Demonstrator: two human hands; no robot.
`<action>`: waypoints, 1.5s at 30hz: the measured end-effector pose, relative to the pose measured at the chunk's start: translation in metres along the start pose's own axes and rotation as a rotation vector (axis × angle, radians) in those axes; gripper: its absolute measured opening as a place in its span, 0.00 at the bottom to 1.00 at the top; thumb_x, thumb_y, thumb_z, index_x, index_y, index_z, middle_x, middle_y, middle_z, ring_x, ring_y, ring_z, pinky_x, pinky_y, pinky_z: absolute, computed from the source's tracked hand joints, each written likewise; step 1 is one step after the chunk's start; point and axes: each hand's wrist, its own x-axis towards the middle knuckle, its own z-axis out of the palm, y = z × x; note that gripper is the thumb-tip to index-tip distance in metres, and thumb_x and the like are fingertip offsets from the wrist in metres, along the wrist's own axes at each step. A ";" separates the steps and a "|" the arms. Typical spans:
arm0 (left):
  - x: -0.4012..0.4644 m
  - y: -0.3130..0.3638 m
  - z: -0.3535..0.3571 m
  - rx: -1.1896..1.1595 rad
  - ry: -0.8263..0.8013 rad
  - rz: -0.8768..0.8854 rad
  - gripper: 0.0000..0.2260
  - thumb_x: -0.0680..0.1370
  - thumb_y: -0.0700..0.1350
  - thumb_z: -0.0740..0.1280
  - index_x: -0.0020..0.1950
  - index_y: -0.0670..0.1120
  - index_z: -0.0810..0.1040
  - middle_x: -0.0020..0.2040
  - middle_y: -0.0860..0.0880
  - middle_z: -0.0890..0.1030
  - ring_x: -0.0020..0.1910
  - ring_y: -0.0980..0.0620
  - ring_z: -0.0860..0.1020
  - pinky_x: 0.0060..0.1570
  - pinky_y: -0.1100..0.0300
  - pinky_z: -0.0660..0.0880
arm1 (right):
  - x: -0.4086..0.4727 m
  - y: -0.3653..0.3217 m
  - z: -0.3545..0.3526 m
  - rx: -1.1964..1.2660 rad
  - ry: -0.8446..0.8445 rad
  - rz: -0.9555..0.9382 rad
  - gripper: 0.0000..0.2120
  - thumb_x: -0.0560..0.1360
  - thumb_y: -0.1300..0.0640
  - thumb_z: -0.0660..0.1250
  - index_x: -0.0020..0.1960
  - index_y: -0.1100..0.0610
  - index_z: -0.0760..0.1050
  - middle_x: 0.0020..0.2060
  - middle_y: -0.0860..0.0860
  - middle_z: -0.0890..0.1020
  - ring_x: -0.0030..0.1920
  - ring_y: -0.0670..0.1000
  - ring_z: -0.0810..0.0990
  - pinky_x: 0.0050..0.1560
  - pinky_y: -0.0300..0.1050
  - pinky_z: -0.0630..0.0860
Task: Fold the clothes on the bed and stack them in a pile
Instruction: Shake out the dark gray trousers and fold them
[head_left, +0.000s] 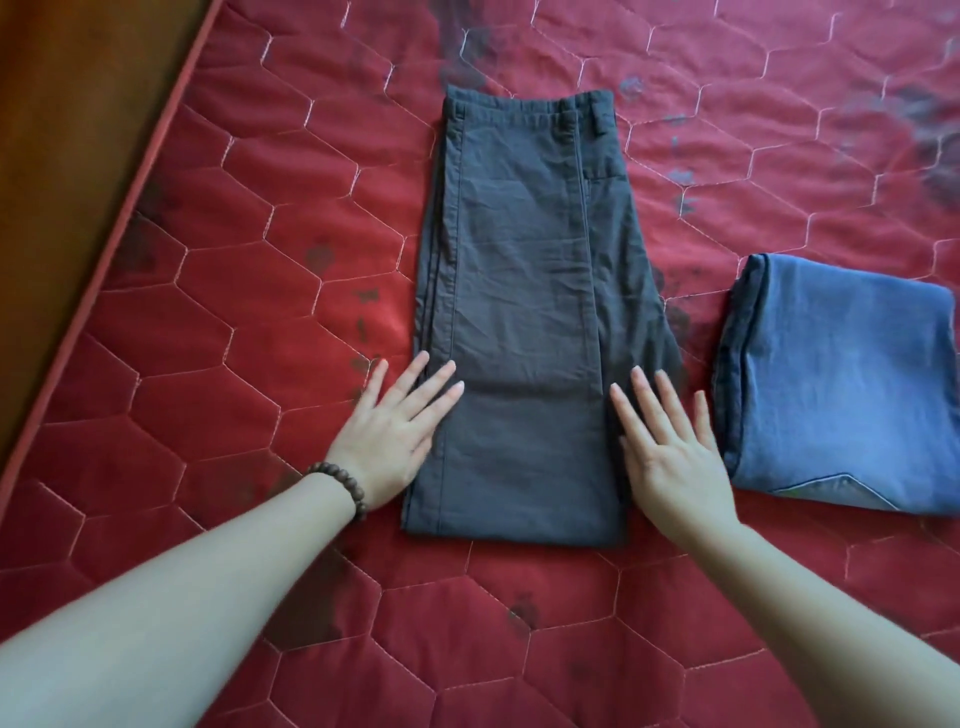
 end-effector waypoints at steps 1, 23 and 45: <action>0.007 -0.006 -0.005 0.000 0.022 0.023 0.26 0.75 0.44 0.53 0.74 0.45 0.67 0.75 0.46 0.64 0.75 0.41 0.60 0.70 0.36 0.59 | 0.008 0.010 -0.005 -0.016 0.008 -0.031 0.30 0.75 0.58 0.57 0.77 0.52 0.56 0.76 0.54 0.59 0.76 0.56 0.56 0.74 0.63 0.53; 0.065 -0.058 -0.013 0.083 -0.006 0.146 0.24 0.80 0.45 0.51 0.77 0.47 0.57 0.77 0.46 0.58 0.76 0.44 0.57 0.73 0.43 0.55 | 0.077 0.072 -0.034 -0.182 -0.166 -0.261 0.28 0.76 0.55 0.49 0.77 0.52 0.53 0.76 0.53 0.60 0.76 0.57 0.58 0.73 0.61 0.56; 0.034 -0.035 -0.042 -0.319 -0.275 0.193 0.40 0.68 0.28 0.55 0.76 0.58 0.59 0.76 0.60 0.50 0.74 0.60 0.35 0.73 0.57 0.32 | 0.079 0.004 -0.079 0.426 -0.711 -0.353 0.41 0.68 0.76 0.53 0.74 0.43 0.62 0.75 0.46 0.62 0.76 0.45 0.54 0.77 0.50 0.48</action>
